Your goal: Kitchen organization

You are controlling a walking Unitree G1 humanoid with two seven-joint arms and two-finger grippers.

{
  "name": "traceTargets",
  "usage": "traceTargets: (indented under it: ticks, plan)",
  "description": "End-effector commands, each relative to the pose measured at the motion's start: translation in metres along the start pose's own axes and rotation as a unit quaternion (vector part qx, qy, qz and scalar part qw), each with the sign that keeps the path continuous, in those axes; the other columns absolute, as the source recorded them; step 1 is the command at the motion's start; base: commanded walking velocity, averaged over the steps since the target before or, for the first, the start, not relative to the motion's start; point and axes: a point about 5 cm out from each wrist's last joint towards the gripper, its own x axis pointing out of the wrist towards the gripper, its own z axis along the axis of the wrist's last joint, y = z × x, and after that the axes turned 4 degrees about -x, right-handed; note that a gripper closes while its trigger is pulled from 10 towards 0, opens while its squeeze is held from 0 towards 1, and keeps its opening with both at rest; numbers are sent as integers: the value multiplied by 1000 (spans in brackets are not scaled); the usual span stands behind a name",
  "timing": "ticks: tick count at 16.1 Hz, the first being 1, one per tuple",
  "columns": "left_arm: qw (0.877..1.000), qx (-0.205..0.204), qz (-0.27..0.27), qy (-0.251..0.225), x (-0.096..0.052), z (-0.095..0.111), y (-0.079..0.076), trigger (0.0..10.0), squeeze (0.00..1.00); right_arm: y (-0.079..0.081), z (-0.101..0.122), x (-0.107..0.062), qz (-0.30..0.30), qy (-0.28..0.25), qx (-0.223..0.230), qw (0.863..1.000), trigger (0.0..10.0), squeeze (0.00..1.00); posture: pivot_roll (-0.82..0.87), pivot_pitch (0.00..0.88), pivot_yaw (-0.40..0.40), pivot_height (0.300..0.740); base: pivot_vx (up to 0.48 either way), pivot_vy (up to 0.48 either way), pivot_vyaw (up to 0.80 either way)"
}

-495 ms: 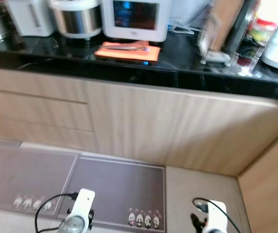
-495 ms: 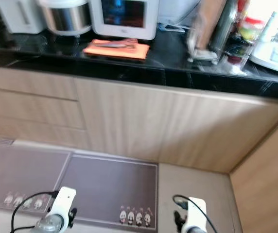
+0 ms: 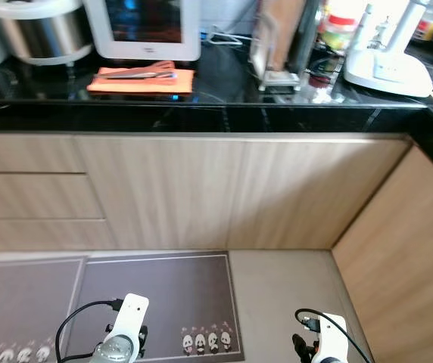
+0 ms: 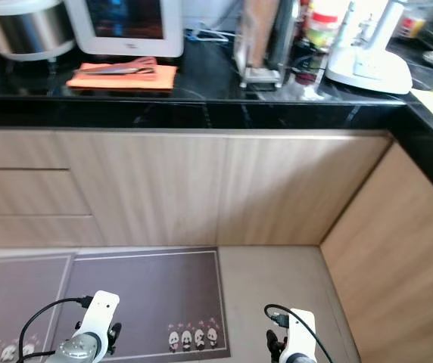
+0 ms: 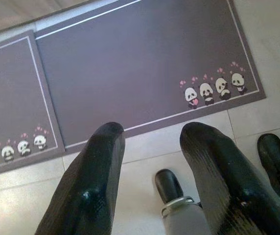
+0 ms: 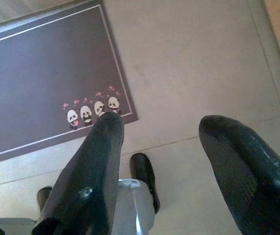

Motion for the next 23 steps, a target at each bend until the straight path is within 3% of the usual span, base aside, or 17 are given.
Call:
traceTargets:
  ticks: [1, 5, 23]
  plan:
    - [1000, -9, 1, 2, 0, -2, 0, 10000, 0, -3, 0, 0, -2, 1, -6, 1000, 10000, 0, -12, 0, -56, 740, 0, 0, -688]
    - [1000, 11, 1, 5, 0, -3, -1, 10000, 0, -3, 2, 0, -1, 2, -10, 1000, 10000, 0, -13, 0, -56, 740, 0, -182, -681]
    - [1000, 9, 2, 1, 0, -2, -1, 10000, 0, -3, 2, 0, -1, 3, -14, 1000, 10000, 0, -15, 0, -59, 740, 0, -89, -674]
